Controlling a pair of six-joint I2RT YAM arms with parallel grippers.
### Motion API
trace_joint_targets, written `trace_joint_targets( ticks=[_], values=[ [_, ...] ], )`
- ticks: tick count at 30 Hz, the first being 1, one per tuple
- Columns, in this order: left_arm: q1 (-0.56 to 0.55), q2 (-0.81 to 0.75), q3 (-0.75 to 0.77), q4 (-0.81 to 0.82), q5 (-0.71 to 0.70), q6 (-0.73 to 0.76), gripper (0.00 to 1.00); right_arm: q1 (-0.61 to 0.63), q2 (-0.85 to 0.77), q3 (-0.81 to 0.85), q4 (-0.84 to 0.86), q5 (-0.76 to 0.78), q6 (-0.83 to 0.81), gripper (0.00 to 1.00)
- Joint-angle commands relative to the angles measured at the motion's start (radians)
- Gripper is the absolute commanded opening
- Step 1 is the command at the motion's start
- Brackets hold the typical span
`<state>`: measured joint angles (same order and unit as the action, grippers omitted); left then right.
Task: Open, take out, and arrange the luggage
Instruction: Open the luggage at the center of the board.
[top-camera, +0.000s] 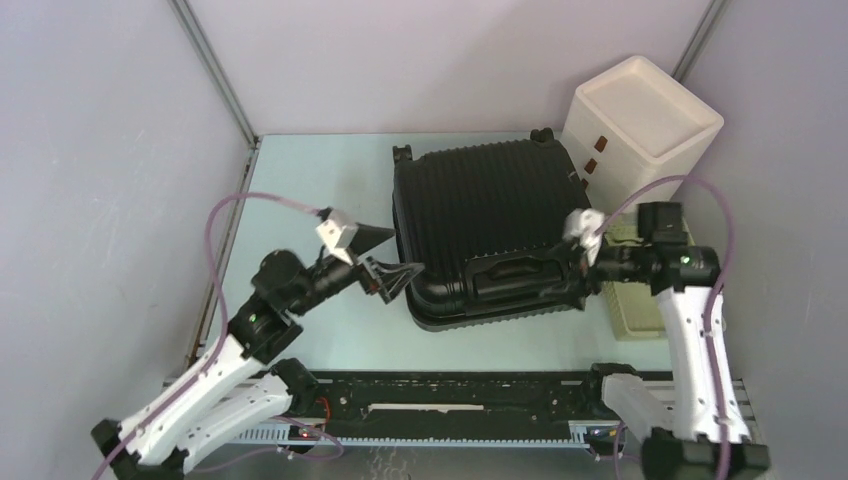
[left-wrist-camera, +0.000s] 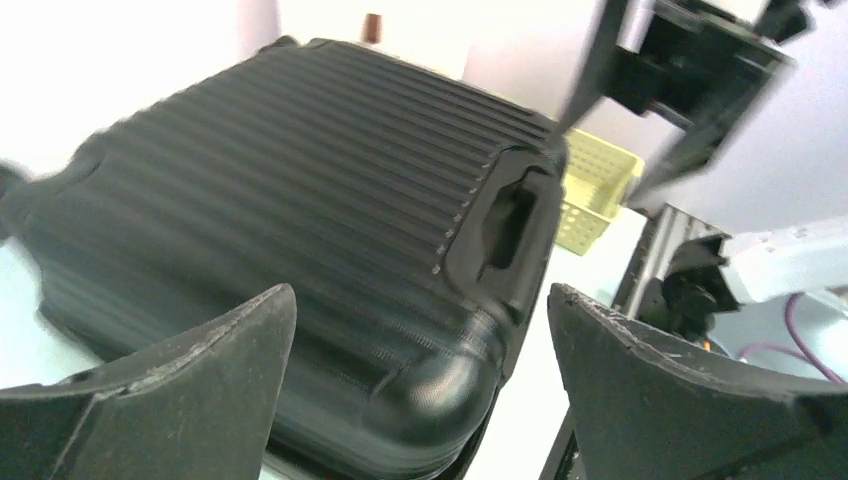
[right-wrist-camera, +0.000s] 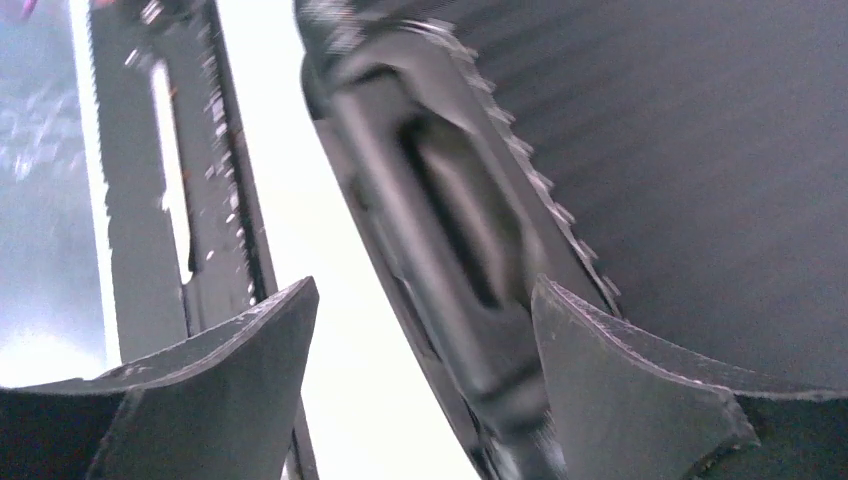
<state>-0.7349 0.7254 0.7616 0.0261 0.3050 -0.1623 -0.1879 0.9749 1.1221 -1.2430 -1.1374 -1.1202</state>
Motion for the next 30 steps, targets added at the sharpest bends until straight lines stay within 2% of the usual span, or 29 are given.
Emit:
trace_joint_targets(
  ticks=[1, 4, 10, 13, 24, 30],
  values=[
    [0.027, -0.198, -0.164, -0.016, -0.251, -0.172, 1.0, 0.366, -0.055, 0.029, 0.085, 0.26, -0.03, 0.89],
    [0.033, -0.309, -0.281, -0.015, -0.247, -0.248, 1.0, 0.513, 0.028, 0.055, 0.048, 0.347, -0.108, 0.89],
    [0.033, -0.442, -0.416, -0.019, -0.247, -0.368, 0.96, 0.581, 0.162, 0.074, 0.111, 0.43, -0.036, 0.81],
    [0.033, -0.471, -0.441, -0.048, -0.248, -0.394, 0.93, 0.589, 0.205, 0.073, 0.129, 0.45, -0.003, 0.73],
    [0.033, -0.454, -0.445, -0.144, -0.299, -0.434, 0.88, 0.67, 0.237, 0.08, 0.065, 0.533, -0.012, 0.3],
    [0.032, -0.427, -0.468, -0.139, -0.293, -0.453, 0.88, 0.668, 0.242, 0.251, -0.066, 0.494, -0.005, 0.0]
  ],
)
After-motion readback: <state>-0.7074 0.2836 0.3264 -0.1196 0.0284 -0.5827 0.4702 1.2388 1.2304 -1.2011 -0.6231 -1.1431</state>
